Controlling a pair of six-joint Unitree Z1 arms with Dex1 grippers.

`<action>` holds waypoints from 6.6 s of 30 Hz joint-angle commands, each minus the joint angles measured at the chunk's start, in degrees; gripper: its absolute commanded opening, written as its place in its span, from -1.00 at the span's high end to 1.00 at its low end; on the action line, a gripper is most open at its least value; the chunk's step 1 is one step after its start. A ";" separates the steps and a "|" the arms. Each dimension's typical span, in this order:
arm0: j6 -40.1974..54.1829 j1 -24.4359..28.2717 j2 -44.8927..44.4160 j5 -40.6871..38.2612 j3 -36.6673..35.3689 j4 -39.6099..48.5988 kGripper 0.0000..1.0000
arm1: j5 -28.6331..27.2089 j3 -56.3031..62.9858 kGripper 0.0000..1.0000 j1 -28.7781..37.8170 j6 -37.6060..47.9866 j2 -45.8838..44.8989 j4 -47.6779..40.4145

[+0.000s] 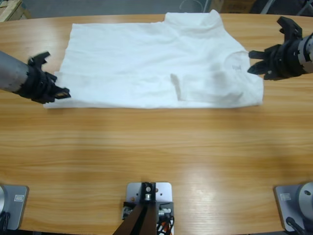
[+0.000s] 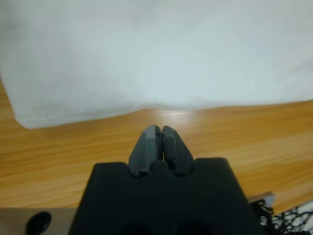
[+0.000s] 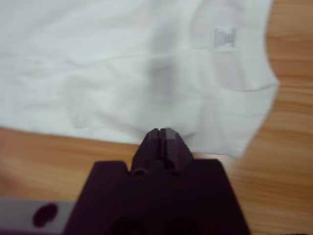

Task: Fold clothes

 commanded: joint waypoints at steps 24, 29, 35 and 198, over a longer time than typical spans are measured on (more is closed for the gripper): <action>-2.19 2.97 17.16 1.99 0.18 -6.33 1.00 | 10.95 -24.88 1.00 8.84 2.61 28.64 0.14; -2.15 2.97 16.53 1.99 1.45 -6.58 1.00 | 8.96 -25.51 1.00 9.45 2.64 29.73 1.92; -2.17 2.97 16.70 1.99 1.99 -7.32 1.00 | 7.73 -24.46 1.00 9.45 2.99 26.72 2.92; 13.44 22.46 27.06 -7.12 -38.51 3.39 -0.95 | 22.22 -74.75 -0.72 -25.90 -18.89 45.84 40.66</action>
